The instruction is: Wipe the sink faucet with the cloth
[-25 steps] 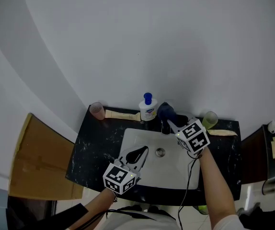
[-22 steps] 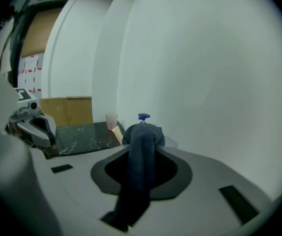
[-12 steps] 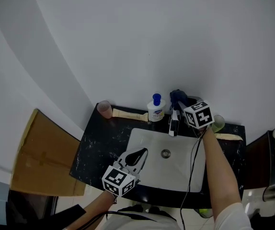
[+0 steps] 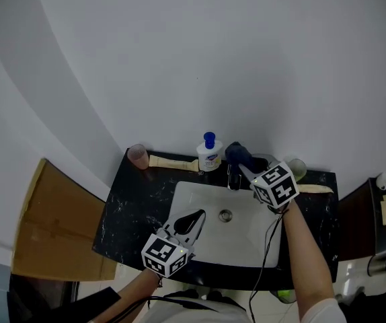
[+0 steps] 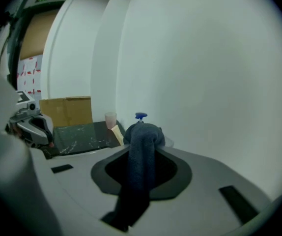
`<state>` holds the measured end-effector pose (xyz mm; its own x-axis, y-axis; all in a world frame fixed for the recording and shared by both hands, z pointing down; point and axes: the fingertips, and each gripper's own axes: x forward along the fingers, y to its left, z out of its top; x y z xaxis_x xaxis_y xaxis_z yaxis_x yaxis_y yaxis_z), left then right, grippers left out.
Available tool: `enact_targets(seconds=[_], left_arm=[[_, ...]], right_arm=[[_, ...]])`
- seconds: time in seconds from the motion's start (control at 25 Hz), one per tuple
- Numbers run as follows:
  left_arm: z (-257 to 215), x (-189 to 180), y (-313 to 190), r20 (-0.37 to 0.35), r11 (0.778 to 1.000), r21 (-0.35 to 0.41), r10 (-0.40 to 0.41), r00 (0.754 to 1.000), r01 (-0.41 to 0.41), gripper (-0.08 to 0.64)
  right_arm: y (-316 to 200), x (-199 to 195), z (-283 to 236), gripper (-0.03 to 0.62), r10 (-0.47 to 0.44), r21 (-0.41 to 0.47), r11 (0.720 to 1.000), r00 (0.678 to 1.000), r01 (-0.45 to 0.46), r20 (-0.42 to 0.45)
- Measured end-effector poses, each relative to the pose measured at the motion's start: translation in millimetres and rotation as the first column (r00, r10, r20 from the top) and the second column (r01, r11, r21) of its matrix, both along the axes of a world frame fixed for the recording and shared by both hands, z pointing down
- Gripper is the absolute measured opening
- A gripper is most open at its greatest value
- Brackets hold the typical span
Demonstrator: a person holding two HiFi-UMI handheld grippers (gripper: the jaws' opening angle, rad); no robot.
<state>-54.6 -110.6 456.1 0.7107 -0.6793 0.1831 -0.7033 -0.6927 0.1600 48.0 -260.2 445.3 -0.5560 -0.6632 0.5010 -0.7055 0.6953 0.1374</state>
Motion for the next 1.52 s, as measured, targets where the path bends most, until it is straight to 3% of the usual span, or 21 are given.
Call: enact_targets(seconds=[0.2,0.52,0.68,1.28,1.52], left_arm=[[-3.7,7.4,0.3,-0.005,1.000,0.005,0.016,1.000,-0.016,0.002],[-11.8,-2.3,0.3,-0.025,1.000,0.015,-0.008,1.000,0.008,0.002],[-7.5,-5.8,1.4,-0.025,1.000,0.003,-0.018,1.000,0.018,0.002],[-7.0,16.5,6.9,-0.028,0.998,0.006,0.059,0.998,-0.058,0.002],[-9.8,7.3,6.6,-0.032,0.999,0.007,0.038,0.999,-0.037,0.002]], right_arm=[[4.4,-0.4,1.1,0.084,-0.014,-0.007,1.000,1.000,0.014,-0.002],[-69.2,21.5,0.8,0.084,0.154,0.003,0.988,0.987,-0.154,0.041],[-86.2,25.7,1.0,0.084,0.189,-0.010,0.982,0.981,-0.189,0.036],[6.4,3.7,1.9,0.084,0.035,-0.014,0.999,0.999,-0.034,0.039],[-39.5,16.3,0.9,0.084,0.127,-0.002,0.992,0.990,-0.127,0.061]])
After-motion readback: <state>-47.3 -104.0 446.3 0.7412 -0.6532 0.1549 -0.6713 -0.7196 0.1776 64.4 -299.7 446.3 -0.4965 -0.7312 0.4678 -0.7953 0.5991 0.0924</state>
